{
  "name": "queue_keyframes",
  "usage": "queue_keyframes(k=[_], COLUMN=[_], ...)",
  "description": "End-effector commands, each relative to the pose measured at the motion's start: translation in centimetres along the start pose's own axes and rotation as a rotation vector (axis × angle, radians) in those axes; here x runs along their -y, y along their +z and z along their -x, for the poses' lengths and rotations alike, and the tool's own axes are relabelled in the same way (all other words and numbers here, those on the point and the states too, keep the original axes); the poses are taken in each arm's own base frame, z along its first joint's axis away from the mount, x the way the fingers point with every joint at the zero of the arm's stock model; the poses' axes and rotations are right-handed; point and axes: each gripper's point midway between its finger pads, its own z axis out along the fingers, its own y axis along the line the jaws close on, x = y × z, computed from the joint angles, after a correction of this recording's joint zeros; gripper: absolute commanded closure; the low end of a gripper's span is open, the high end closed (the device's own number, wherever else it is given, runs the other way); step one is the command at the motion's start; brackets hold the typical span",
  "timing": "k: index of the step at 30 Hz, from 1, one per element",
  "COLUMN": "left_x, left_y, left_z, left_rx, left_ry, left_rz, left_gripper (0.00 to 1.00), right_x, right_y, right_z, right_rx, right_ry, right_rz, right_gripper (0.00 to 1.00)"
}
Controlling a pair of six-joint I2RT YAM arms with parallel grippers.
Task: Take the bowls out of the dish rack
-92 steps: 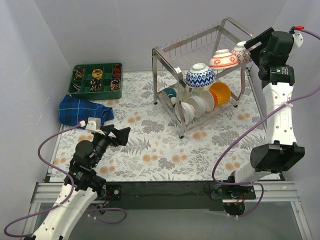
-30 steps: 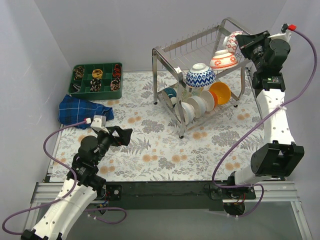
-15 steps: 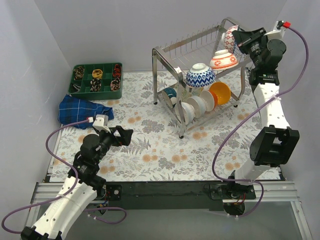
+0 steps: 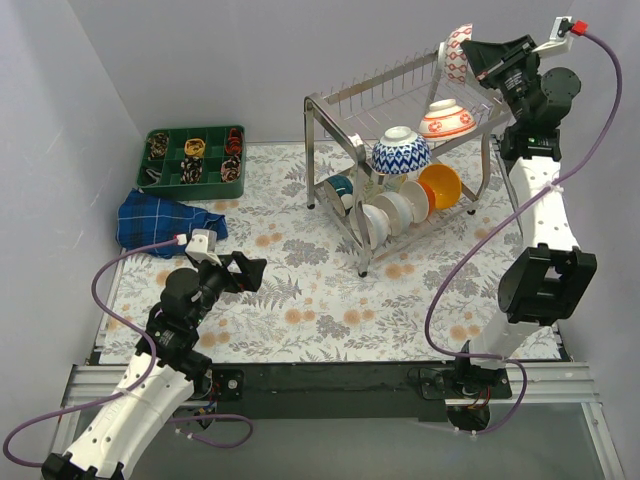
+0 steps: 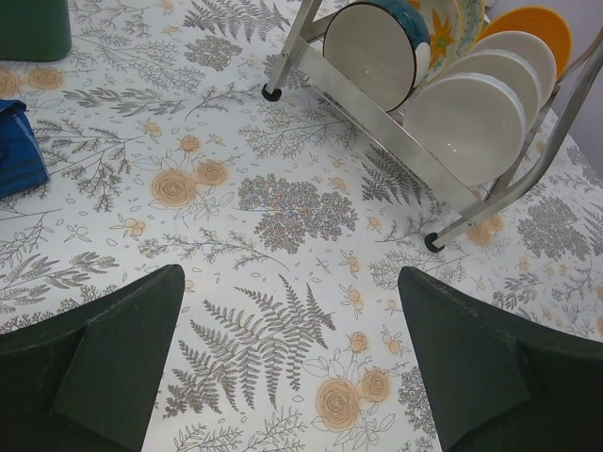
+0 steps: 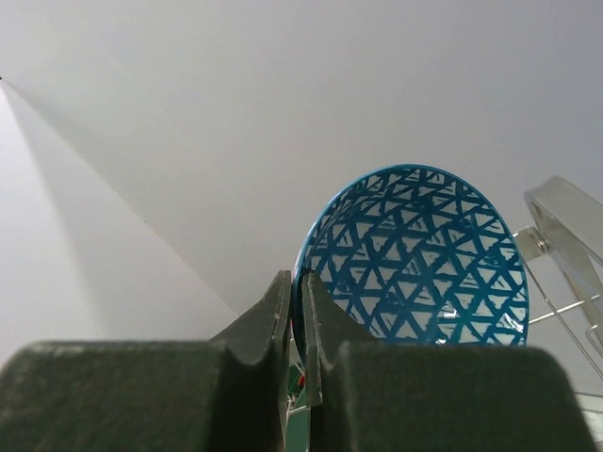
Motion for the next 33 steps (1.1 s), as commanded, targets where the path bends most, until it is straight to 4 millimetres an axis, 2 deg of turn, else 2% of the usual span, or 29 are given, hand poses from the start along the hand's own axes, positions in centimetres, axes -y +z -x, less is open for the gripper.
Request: queue_keyframes(k=[1,4,9,10,12,13,14,15,16,17,18,19,20,21,22,24,25,26,27,28,30,31,33], left_x=[0.7,0.8,0.9,0.8,0.8,0.9,0.9,0.9,0.9,0.9,1.0,1.0,1.0,0.9,0.9,0.9,0.9,0.8,0.8,0.8,0.9,1.0,1.2], left_y=[-0.4,-0.5,-0.6,-0.7,-0.7,-0.8,-0.8,-0.8,-0.8,-0.8,-0.8,-0.8,-0.7,-0.7,-0.6,-0.6,-0.5,-0.4,-0.4,-0.3,-0.3,-0.2,-0.2], left_z=[1.3,1.4,1.6,1.6,1.7,1.8,1.8,1.8,1.8,1.8,1.8,1.7,1.7,1.7,1.6,1.7,1.7,1.5,1.5,1.4,1.6,1.6,1.8], left_rx=[0.028,0.033,0.041,0.042,0.045,0.048,0.048,0.051,0.049,0.047,0.05,0.045,0.044,0.04,0.038,0.036,0.033,0.027,0.025,0.019,0.016,0.016,0.017], left_ry=[0.012,0.012,0.009,0.007,0.007,0.006,0.004,0.003,0.004,0.001,0.0,-0.002,-0.003,-0.002,-0.003,-0.002,-0.002,-0.002,-0.002,-0.003,-0.006,-0.018,-0.031], left_rz=[-0.023,-0.026,-0.031,-0.029,-0.029,-0.03,-0.03,-0.031,-0.032,-0.032,-0.034,-0.033,-0.032,-0.029,-0.03,-0.027,-0.026,-0.022,-0.023,-0.02,-0.023,-0.023,-0.023], left_gripper=[0.02,0.02,0.02,0.02,0.02,0.02,0.02,0.02,0.02,0.02,0.02,0.02,0.02,0.02,0.02,0.02,0.02,0.02,0.02,0.02,0.02,0.02,0.02], right_x=[-10.3,-11.4,-11.3,-12.3,-10.8,-11.8,-10.0,-9.7,-10.4,-9.9,-8.3,-8.7,-8.2,-6.3,-6.7,-5.7,-4.6,-3.7,-4.1,-2.3,-2.0,-0.9,-0.5], right_y=[-2.4,-4.1,-7.0,-8.1,-9.2,-10.5,-11.2,-12.0,-13.5,-14.2,-14.9,-16.2,-16.9,-17.7,-18.8,-20.1,-21.3,-22.0,-23.1,-24.0,-25.1,-25.9,-26.7], right_z=[5.9,6.7,7.8,8.6,7.8,8.3,7.6,7.5,8.2,7.9,6.6,6.5,6.1,4.2,3.8,2.2,0.3,-0.7,-1.2,-3.4,-5.2,-7.7,-9.8], right_rx=[0.147,0.188,0.243,0.275,0.255,0.274,0.261,0.264,0.295,0.286,0.242,0.241,0.233,0.176,0.17,0.124,0.075,0.051,0.053,-0.002,-0.039,-0.112,-0.178], right_ry=[-0.212,-0.26,-0.39,-0.41,-0.432,-0.451,-0.446,-0.458,-0.49,-0.493,-0.487,-0.503,-0.499,-0.477,-0.474,-0.459,-0.44,-0.428,-0.421,-0.391,-0.367,-0.339,-0.329], right_rz=[0.219,0.195,0.067,0.049,-0.03,-0.044,-0.119,-0.149,-0.18,-0.216,-0.273,-0.29,-0.319,-0.368,-0.375,-0.407,-0.435,-0.46,-0.463,-0.501,-0.501,-0.512,-0.501], right_gripper=[0.99,0.99,0.99,0.99,0.99,0.99,0.99,0.99,0.99,0.99,0.99,0.99,0.99,0.99,0.99,0.99,0.99,0.99,0.99,0.99,0.99,0.99,0.99])
